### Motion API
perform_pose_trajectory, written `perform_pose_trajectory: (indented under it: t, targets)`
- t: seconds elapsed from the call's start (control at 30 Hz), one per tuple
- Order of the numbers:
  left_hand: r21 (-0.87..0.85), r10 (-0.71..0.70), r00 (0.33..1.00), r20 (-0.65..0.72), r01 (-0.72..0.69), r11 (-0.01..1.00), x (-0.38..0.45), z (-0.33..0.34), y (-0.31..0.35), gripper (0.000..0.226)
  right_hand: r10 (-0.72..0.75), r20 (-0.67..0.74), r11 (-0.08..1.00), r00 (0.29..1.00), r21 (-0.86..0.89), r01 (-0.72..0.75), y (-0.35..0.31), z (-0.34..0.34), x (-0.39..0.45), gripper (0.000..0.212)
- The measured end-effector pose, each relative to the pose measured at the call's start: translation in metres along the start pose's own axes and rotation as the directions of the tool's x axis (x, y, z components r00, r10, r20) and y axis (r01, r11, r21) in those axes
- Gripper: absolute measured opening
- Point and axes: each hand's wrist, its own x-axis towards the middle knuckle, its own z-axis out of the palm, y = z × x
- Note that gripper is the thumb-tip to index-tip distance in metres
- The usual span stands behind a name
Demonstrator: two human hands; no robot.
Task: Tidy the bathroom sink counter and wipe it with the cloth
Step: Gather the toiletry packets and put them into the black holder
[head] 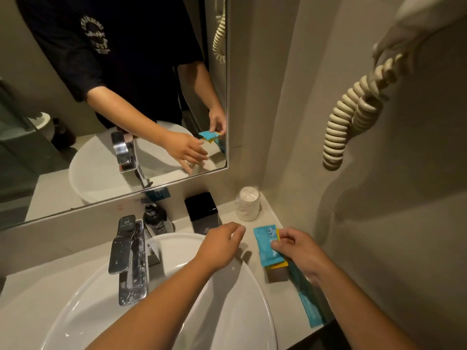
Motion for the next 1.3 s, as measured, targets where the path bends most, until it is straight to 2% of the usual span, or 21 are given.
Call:
perform_pose_trajectory:
  t: [0.07,0.13,0.23,0.3,0.43,0.6,0.73,0.9,1.0,1.17,1.3]
  targets:
    - [-0.265,-0.006,0.998,0.061,0.022,0.964,0.001,-0.011,0.018,0.041,-0.098,0.04,0.995,0.994,0.008,0.097,-0.02,0.003,-0.004,0.018]
    - [-0.436,0.003,0.995,0.096,0.04,0.899,0.0,-0.022,0.032,0.043,-0.17,0.06,0.985,0.984,-0.019,0.171,-0.036,0.007,-0.007,0.018]
    - [-0.598,-0.052,0.996,0.068,0.082,0.797,-0.003,-0.035,0.042,0.051,-0.231,0.061,0.972,0.971,-0.023,0.233,-0.049,0.012,-0.006,0.018]
    - [-0.639,-0.058,0.997,0.053,0.078,0.765,-0.005,-0.04,0.043,0.05,-0.245,0.065,0.969,0.967,-0.019,0.247,-0.052,0.015,-0.005,0.018]
    - [-0.593,-0.057,0.998,0.02,0.058,0.803,-0.008,-0.042,0.037,0.027,-0.272,0.119,0.962,0.955,0.058,0.267,-0.051,0.023,-0.001,0.021]
    - [-0.575,-0.109,0.991,-0.081,0.043,0.817,-0.007,-0.043,0.03,0.009,-0.311,0.163,0.95,0.936,0.033,0.31,-0.048,0.03,0.008,0.027]
    - [-0.567,-0.121,0.987,-0.106,0.04,0.823,-0.005,-0.045,0.027,0.004,-0.32,0.191,0.946,0.928,0.017,0.323,-0.048,0.03,0.016,0.027]
    - [-0.537,-0.124,0.986,-0.114,0.043,0.842,-0.003,-0.048,0.028,0.013,-0.323,0.26,0.943,0.91,0.001,0.334,-0.049,0.026,0.022,0.028]
    - [-0.494,-0.115,0.985,-0.128,0.037,0.869,-0.002,-0.049,0.028,0.013,-0.305,0.251,0.946,0.918,-0.03,0.323,-0.053,0.026,0.024,0.027]
    - [-0.383,-0.091,0.983,-0.157,0.024,0.924,-0.002,-0.054,0.031,0.014,-0.328,0.199,0.9,0.924,-0.231,0.369,-0.07,0.028,0.032,0.012]
    - [-0.143,-0.023,0.982,-0.187,-0.004,0.99,-0.002,-0.058,0.029,0.017,-0.308,0.269,0.752,0.913,-0.519,0.407,-0.084,0.031,0.037,0.009]
